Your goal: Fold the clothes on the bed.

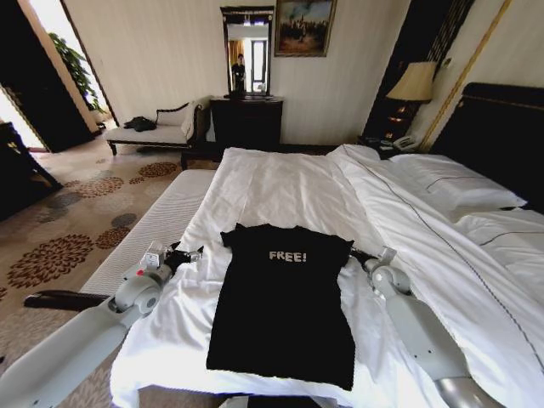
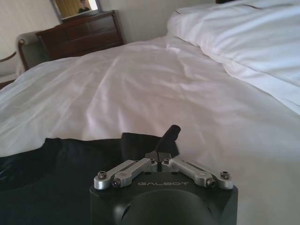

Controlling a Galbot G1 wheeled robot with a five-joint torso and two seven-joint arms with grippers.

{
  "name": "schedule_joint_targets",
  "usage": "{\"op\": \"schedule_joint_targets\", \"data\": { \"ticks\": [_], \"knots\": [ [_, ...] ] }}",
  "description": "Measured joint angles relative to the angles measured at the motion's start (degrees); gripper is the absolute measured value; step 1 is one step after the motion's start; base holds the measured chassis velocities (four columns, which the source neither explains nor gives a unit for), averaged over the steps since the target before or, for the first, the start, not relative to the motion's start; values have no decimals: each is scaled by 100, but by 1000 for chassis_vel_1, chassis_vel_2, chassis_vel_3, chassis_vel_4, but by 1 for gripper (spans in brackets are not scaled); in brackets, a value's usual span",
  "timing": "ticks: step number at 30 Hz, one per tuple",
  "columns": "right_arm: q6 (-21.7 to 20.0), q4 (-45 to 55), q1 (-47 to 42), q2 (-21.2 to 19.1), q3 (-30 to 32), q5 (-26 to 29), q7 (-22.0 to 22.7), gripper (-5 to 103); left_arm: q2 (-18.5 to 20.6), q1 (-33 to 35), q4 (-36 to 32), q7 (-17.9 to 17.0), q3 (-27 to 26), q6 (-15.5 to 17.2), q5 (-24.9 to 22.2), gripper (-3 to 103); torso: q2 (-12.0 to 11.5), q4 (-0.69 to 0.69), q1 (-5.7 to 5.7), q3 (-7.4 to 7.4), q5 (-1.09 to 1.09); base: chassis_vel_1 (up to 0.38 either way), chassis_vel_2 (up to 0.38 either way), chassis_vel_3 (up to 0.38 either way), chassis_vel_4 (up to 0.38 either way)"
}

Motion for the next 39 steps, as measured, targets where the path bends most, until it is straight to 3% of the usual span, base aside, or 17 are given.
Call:
{"op": "schedule_joint_targets", "data": {
  "ticks": [3,8,9,14,15,20,21,25,26,30,34,36,39],
  "knots": [
    [151,196,-98,-8,-151,-414,-114,0,7,55,-9,5,-43,-7,16,100,0,0,0,0,0,0,0,0,0],
    [691,526,-236,41,-706,-1638,-169,0,-5,202,-58,9,-173,-16,51,100,0,3,0,0,0,0,0,0,0],
    [691,526,-236,41,-706,-1638,-169,0,-5,202,-58,9,-173,-16,51,100,0,3,0,0,0,0,0,0,0],
    [1181,331,-136,61,-1490,-2728,-389,-1,26,326,-93,22,-319,-19,57,100,0,1,-1,0,0,0,0,0,0],
    [1181,331,-136,61,-1490,-2728,-389,-1,26,326,-93,22,-319,-19,57,100,0,1,-1,0,0,0,0,0,0],
    [1372,208,-56,147,-1969,-2793,-585,20,71,358,-94,41,-416,-23,40,100,0,3,1,1,1,0,0,0,0],
    [1372,208,-56,147,-1969,-2793,-585,20,71,358,-94,41,-416,-23,40,100,0,3,1,1,1,0,0,0,0],
    [1462,755,-287,8,-1899,-2679,-697,42,19,319,-9,79,-371,-32,57,100,0,2,0,0,1,0,0,0,0],
    [1462,755,-287,8,-1899,-2679,-697,42,19,319,-9,79,-371,-32,57,100,0,2,0,0,1,0,0,0,0],
    [1475,1210,-480,-117,-1669,-2495,-705,52,-62,269,56,85,-291,-33,90,100,-1,1,1,0,0,0,0,0,0],
    [1386,1398,-636,-164,-993,-1907,-550,75,-119,242,120,101,-243,-34,124,100,-1,1,0,0,1,0,0,0,0],
    [1374,1358,-656,-184,-860,-1795,-526,75,-121,245,123,112,-240,-37,132,100,-1,2,1,0,2,0,0,0,0],
    [1268,1343,-733,-265,-521,-1410,-468,91,-130,249,126,129,-233,-40,137,100,-1,1,1,0,1,0,0,0,0]
  ]
}}
